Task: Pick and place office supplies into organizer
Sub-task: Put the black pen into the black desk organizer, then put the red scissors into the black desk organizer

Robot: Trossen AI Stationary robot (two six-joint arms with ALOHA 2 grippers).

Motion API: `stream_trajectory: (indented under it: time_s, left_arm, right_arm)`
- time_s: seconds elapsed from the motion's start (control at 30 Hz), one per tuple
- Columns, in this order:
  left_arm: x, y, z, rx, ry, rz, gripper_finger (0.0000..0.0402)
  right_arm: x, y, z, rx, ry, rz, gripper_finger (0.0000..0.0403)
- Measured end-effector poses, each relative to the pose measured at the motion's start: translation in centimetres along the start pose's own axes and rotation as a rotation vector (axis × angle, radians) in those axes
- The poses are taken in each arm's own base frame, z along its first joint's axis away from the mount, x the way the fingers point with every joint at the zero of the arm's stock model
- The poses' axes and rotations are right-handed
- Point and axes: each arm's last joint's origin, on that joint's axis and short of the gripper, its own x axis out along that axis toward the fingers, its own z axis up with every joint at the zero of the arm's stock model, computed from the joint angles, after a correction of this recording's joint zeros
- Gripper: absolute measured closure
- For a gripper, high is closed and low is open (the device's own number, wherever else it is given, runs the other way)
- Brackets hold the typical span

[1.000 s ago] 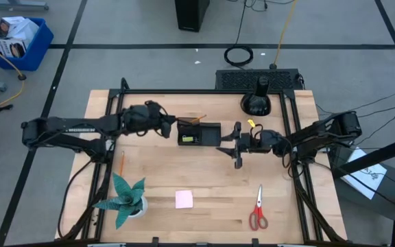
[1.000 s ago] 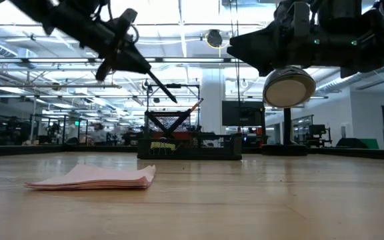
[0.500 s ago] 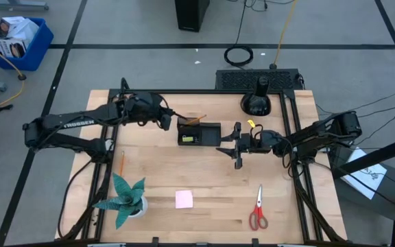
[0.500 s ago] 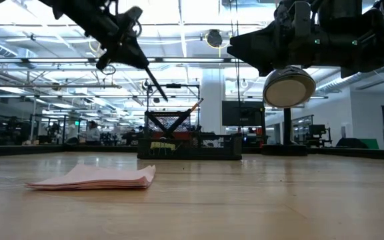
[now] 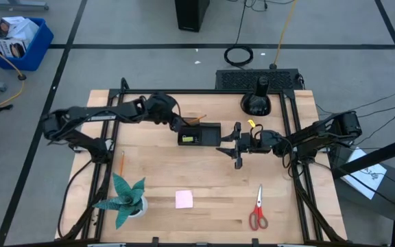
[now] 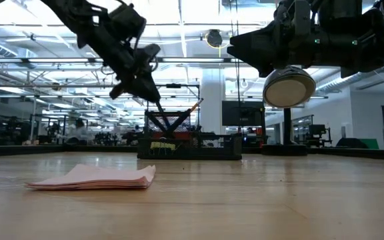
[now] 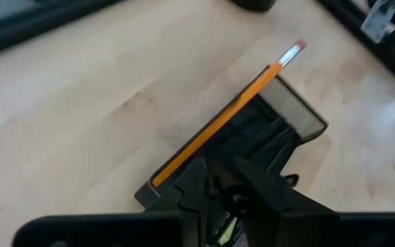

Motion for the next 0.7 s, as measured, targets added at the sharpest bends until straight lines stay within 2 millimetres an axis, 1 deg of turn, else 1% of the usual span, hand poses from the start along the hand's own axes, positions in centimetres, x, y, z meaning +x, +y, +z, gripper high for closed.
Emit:
stream_trajectory:
  time_s: [0.17,0.3,0.37,0.47,0.7]
  left_arm:
    - [1.6,0.4,-0.4,-0.006,0.048,-0.013,0.0338]
    - [1.7,0.3,-0.2,-0.013,0.019,-0.009,0.0339]
    - [1.7,0.2,0.0,0.002,-0.005,-0.017,0.0328]
    - [1.5,0.0,0.3,0.01,-0.023,-0.051,0.0294]
    - [1.5,-0.3,0.2,0.017,-0.019,-0.078,0.0186]
  right_arm:
    - [0.0,0.0,0.0,-0.003,0.0,0.0,0.0245]
    - [0.0,0.0,-0.2,-0.005,0.017,0.0,0.0245]
    - [0.0,0.0,-0.2,-0.006,0.025,0.0,0.0245]
    - [0.0,0.0,-0.3,-0.006,0.035,0.0,0.0245]
    - [0.0,0.0,-0.4,-0.004,0.046,0.005,0.0245]
